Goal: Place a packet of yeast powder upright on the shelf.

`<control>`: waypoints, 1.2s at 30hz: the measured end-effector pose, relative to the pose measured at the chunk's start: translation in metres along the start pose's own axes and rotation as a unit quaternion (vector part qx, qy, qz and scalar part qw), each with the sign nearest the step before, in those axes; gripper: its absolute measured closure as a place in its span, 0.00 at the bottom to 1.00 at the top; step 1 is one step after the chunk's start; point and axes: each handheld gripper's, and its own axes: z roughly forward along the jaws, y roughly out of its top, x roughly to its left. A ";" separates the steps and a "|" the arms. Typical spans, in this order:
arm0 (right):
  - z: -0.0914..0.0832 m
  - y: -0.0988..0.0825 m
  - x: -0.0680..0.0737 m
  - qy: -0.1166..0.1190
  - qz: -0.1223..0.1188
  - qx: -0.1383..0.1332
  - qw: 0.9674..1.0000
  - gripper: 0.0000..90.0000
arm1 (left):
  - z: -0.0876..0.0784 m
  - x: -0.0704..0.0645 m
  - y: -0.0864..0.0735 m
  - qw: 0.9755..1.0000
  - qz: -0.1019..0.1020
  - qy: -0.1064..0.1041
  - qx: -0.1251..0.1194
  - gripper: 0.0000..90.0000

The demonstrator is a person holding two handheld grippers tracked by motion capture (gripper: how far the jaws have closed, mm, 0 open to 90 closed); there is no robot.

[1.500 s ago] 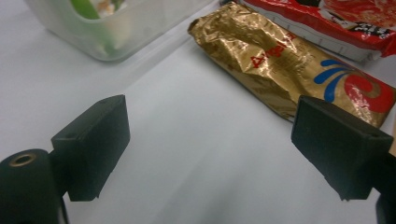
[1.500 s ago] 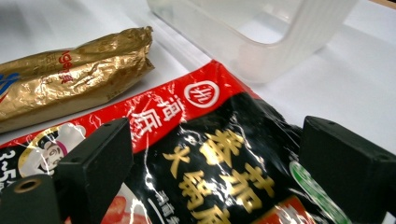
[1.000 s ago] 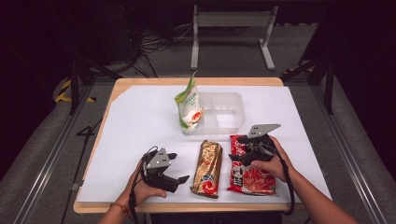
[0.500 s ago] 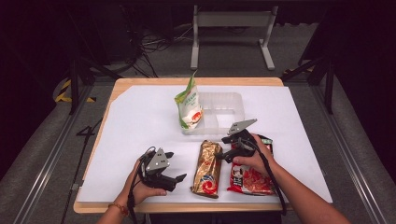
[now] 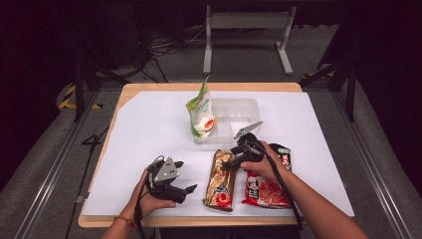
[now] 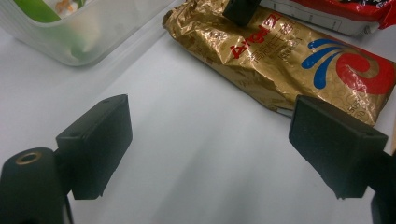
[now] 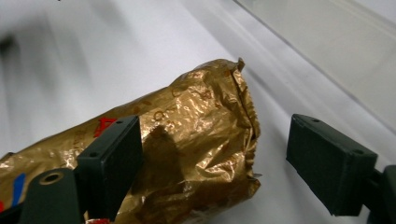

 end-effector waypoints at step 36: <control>-0.077 0.012 0.050 0.010 -0.090 -0.145 0.985 0.99 | -0.023 0.026 -0.009 0.998 -0.044 0.032 -0.034 0.17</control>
